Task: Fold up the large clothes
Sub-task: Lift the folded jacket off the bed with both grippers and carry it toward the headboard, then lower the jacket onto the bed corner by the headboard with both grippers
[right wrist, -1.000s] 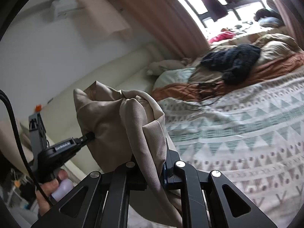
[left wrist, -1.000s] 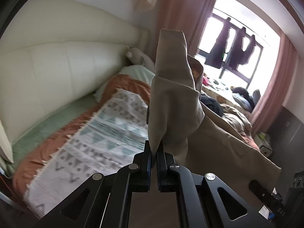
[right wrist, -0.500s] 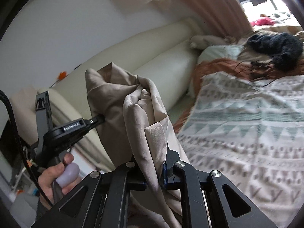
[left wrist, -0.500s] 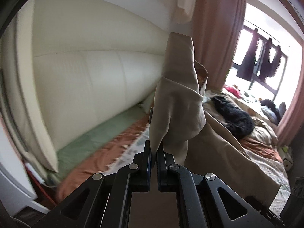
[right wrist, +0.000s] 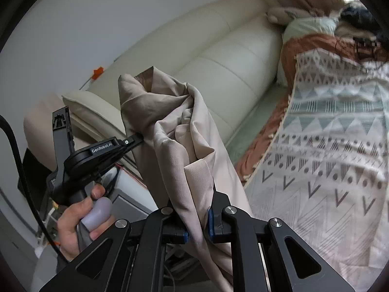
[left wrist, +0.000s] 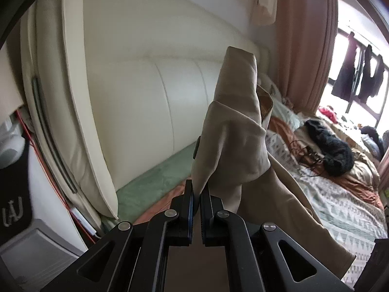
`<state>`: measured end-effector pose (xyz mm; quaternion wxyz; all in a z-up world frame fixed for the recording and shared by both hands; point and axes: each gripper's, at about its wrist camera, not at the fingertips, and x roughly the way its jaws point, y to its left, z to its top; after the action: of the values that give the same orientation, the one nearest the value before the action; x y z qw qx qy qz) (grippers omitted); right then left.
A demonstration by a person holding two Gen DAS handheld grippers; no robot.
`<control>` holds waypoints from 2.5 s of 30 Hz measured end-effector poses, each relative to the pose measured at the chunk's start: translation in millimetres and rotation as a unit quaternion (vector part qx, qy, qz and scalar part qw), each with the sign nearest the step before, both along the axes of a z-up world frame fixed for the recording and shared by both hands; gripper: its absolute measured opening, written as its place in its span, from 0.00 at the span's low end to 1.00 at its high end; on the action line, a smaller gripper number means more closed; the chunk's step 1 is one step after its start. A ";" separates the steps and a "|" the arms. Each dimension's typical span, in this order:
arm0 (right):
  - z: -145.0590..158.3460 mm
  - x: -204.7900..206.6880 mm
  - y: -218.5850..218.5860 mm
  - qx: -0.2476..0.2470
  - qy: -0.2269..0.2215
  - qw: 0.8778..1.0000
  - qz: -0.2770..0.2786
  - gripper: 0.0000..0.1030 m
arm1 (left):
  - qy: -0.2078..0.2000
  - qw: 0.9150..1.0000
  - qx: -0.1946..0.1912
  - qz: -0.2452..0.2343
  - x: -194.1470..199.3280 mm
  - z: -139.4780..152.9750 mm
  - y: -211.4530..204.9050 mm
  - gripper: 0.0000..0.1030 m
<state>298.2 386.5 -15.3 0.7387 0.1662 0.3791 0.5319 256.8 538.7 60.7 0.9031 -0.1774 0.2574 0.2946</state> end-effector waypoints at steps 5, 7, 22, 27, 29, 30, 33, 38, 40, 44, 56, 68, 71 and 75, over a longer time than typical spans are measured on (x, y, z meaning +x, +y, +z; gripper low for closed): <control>-32.8 30.4 9.3 -0.022 0.023 0.999 0.018 0.12 | 0.021 1.000 -0.013 -0.003 35.1 -33.3 8.7 0.03; -42.1 45.0 8.0 -0.026 0.029 0.999 0.011 0.12 | 0.032 0.999 -0.017 -0.005 54.9 -42.5 12.9 0.03; -126.3 155.2 12.6 -0.028 0.079 0.996 0.004 0.11 | 0.054 0.995 -0.068 0.039 113.9 -108.0 46.4 0.43; -193.9 196.4 16.9 -0.069 0.141 0.987 -0.029 0.11 | 0.097 0.994 -0.039 0.040 92.1 -137.9 33.5 0.64; -208.7 208.0 12.2 -0.070 0.168 0.983 -0.032 0.11 | 0.116 0.991 -0.045 0.043 83.7 -150.7 31.0 0.64; -210.4 211.0 10.7 -0.068 0.172 0.982 -0.031 0.11 | 0.118 0.991 -0.052 0.046 76.9 -157.1 30.1 0.64; -216.3 219.3 7.4 -0.067 0.191 0.979 -0.030 0.11 | 0.113 0.989 -0.076 0.055 51.8 -170.1 25.3 0.64; -228.5 216.1 4.5 -0.102 0.214 0.971 -0.025 0.43 | 0.112 0.989 -0.074 0.059 27.9 -181.8 9.2 0.72; -229.0 211.6 1.4 -0.103 0.221 0.970 -0.016 0.48 | 0.114 0.989 -0.068 0.064 19.4 -187.3 4.1 0.76; -230.0 200.5 -9.1 -0.117 0.229 0.966 -0.014 0.54 | 0.111 0.988 -0.084 0.067 1.5 -198.1 -2.8 0.78; -240.1 144.5 -15.8 -0.164 0.243 0.956 0.025 0.54 | 0.099 0.975 -0.168 0.110 -51.4 -239.9 -21.1 0.79; -244.4 98.1 5.5 -0.162 0.248 0.951 0.086 0.18 | 0.080 0.960 -0.246 0.105 -71.6 -268.1 -40.8 0.47; -242.3 89.7 4.4 -0.156 0.253 0.951 0.091 0.17 | 0.077 0.959 -0.251 0.106 -72.5 -264.8 -39.8 0.41; -237.0 74.4 -0.9 -0.168 0.244 0.949 0.104 0.16 | 0.078 0.954 -0.270 0.102 -74.3 -269.8 -46.6 0.41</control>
<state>372.7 385.6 -252.3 0.5814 0.1234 0.6469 0.4779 182.6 492.1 -209.1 0.7637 -0.4165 0.3773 0.3176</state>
